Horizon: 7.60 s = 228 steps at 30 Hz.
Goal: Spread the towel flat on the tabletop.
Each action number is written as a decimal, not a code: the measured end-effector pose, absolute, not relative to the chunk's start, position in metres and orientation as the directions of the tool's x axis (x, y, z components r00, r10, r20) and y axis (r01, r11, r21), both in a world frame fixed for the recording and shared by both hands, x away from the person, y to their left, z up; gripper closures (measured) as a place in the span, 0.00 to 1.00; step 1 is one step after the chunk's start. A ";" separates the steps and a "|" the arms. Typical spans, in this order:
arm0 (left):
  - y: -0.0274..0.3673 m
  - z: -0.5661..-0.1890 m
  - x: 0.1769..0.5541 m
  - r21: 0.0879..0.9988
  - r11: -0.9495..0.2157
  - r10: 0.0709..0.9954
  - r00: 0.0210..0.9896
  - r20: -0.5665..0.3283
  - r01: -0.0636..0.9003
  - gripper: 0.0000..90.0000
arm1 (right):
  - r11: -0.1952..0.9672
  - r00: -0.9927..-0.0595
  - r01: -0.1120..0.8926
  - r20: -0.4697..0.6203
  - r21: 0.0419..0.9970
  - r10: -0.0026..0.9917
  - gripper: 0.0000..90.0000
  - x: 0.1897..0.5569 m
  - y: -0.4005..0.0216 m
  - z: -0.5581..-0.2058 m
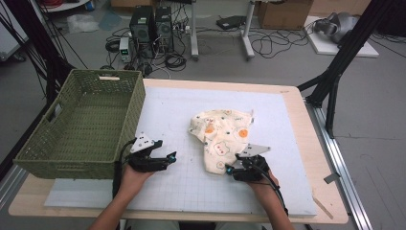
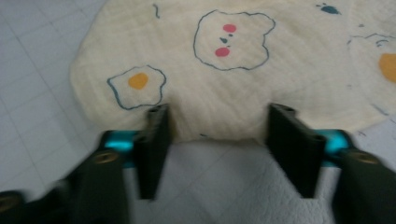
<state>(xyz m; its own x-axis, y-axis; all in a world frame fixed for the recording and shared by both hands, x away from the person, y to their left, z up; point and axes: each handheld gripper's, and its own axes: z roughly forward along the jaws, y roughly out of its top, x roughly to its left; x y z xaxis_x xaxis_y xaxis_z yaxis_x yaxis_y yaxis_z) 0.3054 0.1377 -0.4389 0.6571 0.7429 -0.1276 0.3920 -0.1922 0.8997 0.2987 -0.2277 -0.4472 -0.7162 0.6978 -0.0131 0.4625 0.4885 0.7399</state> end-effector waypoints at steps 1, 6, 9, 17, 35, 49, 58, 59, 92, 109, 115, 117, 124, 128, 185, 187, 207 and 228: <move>0.138 -0.439 0.305 0.899 -0.193 0.742 0.659 -0.128 0.392 0.30 | 0.476 -0.724 0.474 0.021 0.741 0.689 0.73 0.301 -0.232 -0.448; 0.138 -0.440 0.306 0.897 -0.198 0.742 0.659 -0.125 0.394 0.30 | 0.501 -0.734 0.450 -0.014 0.739 0.679 0.92 0.296 -0.231 -0.443; 0.138 -0.440 0.306 0.896 -0.197 0.743 0.657 -0.129 0.398 0.30 | 0.464 -0.723 0.438 -0.004 0.770 0.690 0.92 0.292 -0.237 -0.431; 0.131 -0.442 0.306 0.890 -0.201 0.716 0.682 -0.152 0.409 0.40 | 0.394 -0.521 0.466 -0.114 0.793 0.846 0.92 0.286 -0.286 -0.415; 0.050 -0.436 0.329 0.867 -0.241 0.638 0.744 -0.197 0.436 0.46 | 0.367 -0.514 0.477 -0.085 0.799 0.853 0.72 0.292 -0.285 -0.420; 0.011 -0.437 0.364 0.832 -0.311 0.720 0.685 -0.110 0.460 0.89 | 0.346 -0.524 0.482 -0.052 0.805 0.850 0.66 0.291 -0.288 -0.422; 0.038 -0.422 0.358 0.845 -0.294 0.691 0.710 -0.135 0.446 0.93 | 0.355 -0.580 0.492 -0.005 0.795 0.814 0.55 0.293 -0.276 -0.428; 0.043 -0.420 0.357 0.844 -0.300 0.688 0.713 -0.131 0.445 0.93 | 0.360 -0.585 0.500 0.001 0.788 0.811 0.52 0.294 -0.271 -0.430; 0.118 -0.416 0.345 0.851 -0.197 0.727 0.654 -0.207 0.487 0.92 | 0.436 -0.675 0.495 0.017 0.751 0.738 0.62 0.312 -0.218 -0.450; 0.133 -0.413 0.343 0.856 -0.162 0.735 0.639 -0.228 0.492 0.91 | 0.494 -0.675 0.509 -0.028 0.705 0.737 0.96 0.301 -0.253 -0.435; 0.135 -0.413 0.343 0.852 -0.168 0.751 0.624 -0.215 0.496 0.91 | 0.487 -0.620 0.555 -0.055 0.675 0.783 0.95 0.291 -0.281 -0.432; 0.135 -0.413 0.344 0.844 -0.172 0.778 0.595 -0.200 0.508 0.93 | 0.489 -0.604 0.574 -0.064 0.657 0.794 0.95 0.285 -0.290 -0.433; 0.129 -0.419 0.350 0.816 -0.142 0.816 0.533 -0.224 0.561 0.80 | 0.490 -0.616 0.569 -0.053 0.661 0.786 0.90 0.272 -0.299 -0.432; 0.132 -0.420 0.352 0.815 -0.123 0.833 0.505 -0.226 0.567 0.54 | 0.426 -0.587 0.527 -0.048 0.735 0.808 0.65 0.277 -0.297 -0.423; 0.073 -0.444 0.363 0.777 -0.396 0.673 0.730 -0.118 0.490 0.96 | 0.399 -0.594 0.476 -0.048 0.784 0.803 0.57 0.339 -0.256 -0.428; 0.080 -0.440 0.363 0.782 -0.367 0.679 0.720 -0.145 0.503 0.97 | 0.432 -0.622 0.453 -0.070 0.780 0.780 0.57 0.334 -0.251 -0.429; 0.133 -0.438 0.311 0.772 -0.280 0.680 0.686 -0.260 0.571 0.97 | 0.551 -0.802 0.431 0.024 0.714 0.596 0.98 0.318 -0.221 -0.443; 0.123 -0.417 0.364 0.850 -0.085 0.808 0.535 -0.247 0.521 0.56 | 0.492 -0.758 0.440 0.017 0.751 0.652 0.77 0.284 -0.282 -0.430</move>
<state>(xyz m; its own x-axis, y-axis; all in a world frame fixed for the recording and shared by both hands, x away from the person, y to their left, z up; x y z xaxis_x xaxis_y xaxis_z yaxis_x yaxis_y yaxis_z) 0.3637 0.1231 -0.4166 0.5351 0.8078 -0.2474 0.5206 -0.0847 0.8496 0.2839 -0.2825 -0.4304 -0.7584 0.6515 0.0174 0.4399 0.4920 0.7513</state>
